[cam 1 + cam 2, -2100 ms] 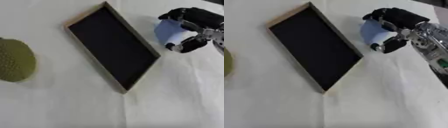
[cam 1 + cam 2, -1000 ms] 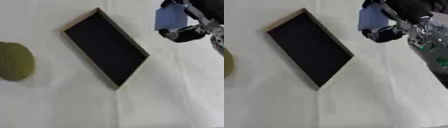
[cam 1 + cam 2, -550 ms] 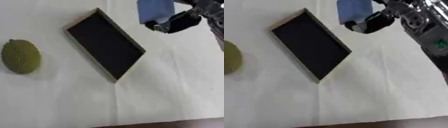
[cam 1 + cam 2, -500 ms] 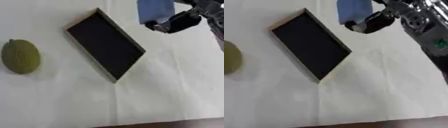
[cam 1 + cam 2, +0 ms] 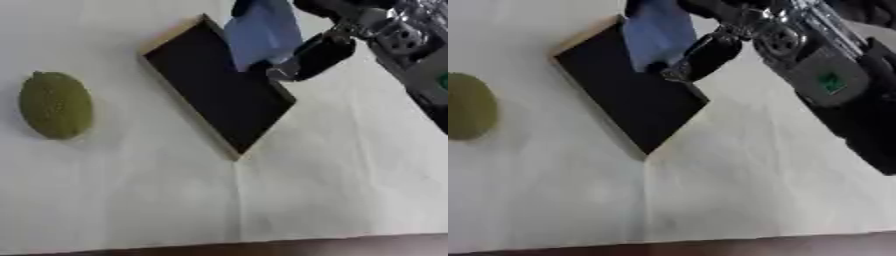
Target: Pick up objects on the table and place them in the box.
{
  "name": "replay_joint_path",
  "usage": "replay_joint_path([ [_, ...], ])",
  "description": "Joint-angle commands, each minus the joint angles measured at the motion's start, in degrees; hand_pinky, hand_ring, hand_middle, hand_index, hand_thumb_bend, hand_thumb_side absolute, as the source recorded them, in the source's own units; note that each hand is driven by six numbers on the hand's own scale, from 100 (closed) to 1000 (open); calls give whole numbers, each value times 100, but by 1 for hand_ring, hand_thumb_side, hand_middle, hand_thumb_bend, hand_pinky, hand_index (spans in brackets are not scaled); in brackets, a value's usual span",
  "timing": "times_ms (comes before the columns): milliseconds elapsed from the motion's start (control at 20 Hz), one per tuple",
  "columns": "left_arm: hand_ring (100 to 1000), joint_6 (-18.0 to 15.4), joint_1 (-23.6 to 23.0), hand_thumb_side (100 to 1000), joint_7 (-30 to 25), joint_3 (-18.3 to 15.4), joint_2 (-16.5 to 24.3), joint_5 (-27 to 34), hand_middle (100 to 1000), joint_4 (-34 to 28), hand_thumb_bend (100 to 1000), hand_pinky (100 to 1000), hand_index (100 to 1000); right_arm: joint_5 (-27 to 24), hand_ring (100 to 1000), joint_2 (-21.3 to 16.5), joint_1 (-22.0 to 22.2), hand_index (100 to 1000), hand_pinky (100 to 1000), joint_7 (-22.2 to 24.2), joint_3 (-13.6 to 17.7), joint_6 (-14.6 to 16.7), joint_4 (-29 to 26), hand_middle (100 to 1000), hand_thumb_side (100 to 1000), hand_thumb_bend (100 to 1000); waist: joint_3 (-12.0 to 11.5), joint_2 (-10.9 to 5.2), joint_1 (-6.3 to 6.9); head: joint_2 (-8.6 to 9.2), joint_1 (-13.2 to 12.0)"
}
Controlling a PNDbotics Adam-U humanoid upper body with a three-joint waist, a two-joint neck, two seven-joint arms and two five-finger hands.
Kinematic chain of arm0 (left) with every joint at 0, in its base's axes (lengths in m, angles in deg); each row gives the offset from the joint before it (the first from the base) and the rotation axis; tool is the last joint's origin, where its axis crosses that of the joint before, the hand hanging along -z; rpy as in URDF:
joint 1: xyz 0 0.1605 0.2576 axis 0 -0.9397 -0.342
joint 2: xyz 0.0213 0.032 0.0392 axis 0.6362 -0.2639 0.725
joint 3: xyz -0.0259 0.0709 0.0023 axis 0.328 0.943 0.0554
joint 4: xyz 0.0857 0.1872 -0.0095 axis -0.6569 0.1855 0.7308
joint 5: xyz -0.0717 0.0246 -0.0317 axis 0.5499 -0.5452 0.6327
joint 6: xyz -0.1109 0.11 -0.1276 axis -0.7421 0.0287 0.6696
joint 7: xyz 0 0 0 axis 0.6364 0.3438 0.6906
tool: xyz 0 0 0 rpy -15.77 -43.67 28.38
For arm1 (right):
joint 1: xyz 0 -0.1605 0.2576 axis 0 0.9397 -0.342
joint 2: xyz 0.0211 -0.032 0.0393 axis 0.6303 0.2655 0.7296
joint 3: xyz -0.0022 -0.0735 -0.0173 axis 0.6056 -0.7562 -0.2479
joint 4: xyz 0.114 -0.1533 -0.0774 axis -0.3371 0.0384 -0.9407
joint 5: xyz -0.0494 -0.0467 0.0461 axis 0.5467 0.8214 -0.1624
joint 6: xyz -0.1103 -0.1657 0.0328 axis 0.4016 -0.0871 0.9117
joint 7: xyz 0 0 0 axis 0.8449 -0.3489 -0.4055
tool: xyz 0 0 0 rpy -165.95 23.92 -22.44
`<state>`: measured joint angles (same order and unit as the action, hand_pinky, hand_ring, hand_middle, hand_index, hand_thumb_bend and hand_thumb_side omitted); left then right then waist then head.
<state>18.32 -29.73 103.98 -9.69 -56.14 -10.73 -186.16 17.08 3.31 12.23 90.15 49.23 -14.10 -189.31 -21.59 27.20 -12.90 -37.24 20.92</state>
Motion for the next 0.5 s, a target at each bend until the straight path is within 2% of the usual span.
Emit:
replay_joint_path([
  [50, 784, -40, 114, 681, -46, 13, 49, 33, 783, -105, 100, 892, 827, -4, 488, -11, -59, 512, 656, 129, -59, -104, -81, 365, 100, 100, -48, -162, 35, -28, 35],
  [250, 785, -56, 155, 682, -63, 12, 19, 58, 784, -105, 100, 892, 827, 66, 539, 86, 11, 575, 700, 204, -152, -252, -81, 428, 100, 100, -126, -148, 0, -23, 45],
  [350, 785, -51, 152, 683, -71, 10, -2, 67, 784, -105, 100, 893, 828, 172, 589, 123, 69, 640, 728, 241, -201, -320, -81, 485, 100, 113, -140, -141, -4, -21, 51],
  [500, 785, -41, 143, 684, -78, 3, -22, 77, 785, -105, 100, 894, 828, 356, 680, 158, 146, 726, 765, 289, -244, -302, -81, 580, 100, 222, -137, -136, -4, -21, 46],
])
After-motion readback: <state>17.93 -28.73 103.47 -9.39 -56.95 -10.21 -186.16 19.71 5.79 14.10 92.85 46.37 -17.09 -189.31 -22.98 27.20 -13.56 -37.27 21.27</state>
